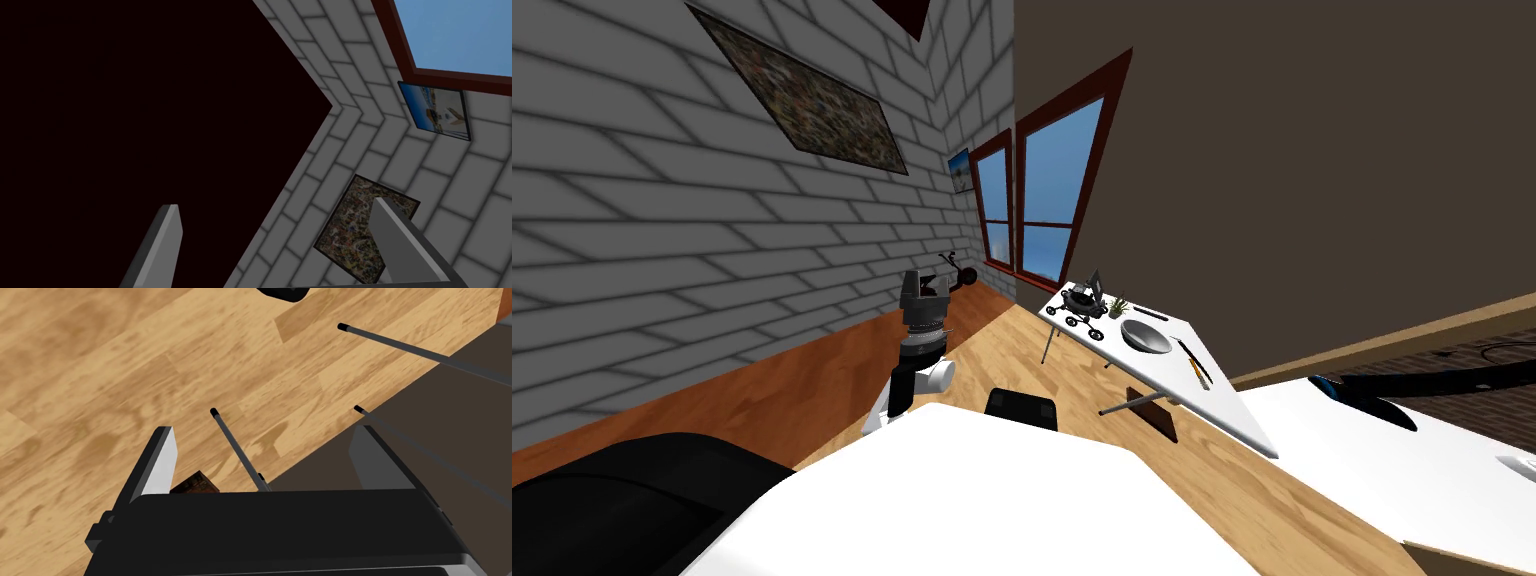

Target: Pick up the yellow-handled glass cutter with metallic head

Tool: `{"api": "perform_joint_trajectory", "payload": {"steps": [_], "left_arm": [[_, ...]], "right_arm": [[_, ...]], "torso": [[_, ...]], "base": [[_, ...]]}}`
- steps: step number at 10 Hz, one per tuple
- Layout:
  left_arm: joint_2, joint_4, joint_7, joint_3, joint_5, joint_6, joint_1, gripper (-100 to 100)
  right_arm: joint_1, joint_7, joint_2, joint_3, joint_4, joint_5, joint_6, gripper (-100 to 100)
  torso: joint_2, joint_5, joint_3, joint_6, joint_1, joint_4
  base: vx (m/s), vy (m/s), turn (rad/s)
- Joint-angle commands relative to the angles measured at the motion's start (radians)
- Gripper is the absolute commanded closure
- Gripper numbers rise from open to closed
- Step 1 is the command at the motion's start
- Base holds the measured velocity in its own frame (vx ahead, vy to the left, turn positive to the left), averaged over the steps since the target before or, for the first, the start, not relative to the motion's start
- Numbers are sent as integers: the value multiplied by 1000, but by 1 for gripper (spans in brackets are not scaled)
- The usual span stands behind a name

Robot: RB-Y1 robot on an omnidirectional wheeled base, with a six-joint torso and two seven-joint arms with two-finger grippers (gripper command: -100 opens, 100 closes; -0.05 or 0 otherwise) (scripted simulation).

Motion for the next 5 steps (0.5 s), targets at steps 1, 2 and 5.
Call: {"api": "perform_joint_trajectory", "payload": {"steps": [1, 2, 5], "left_arm": [[0, 0, 0, 0, 0, 0, 0, 0], [0, 0, 0, 0, 0, 0, 0, 0], [0, 0, 0, 0, 0, 0, 0, 0]], "right_arm": [[15, -1, -50, 19, 42, -18, 7, -100], [15, -1, -58, 19, 42, -18, 7, -100], [11, -10, -158, 74, 170, -52, 2, -100]], "torso": [[0, 0, 0, 0, 0, 0], [0, 0, 0, -1, 0, 0], [-2, 0, -1, -1, -1, 0]], "base": [[14, 17, 188], [13, 10, 112], [27, 12, 271]]}}
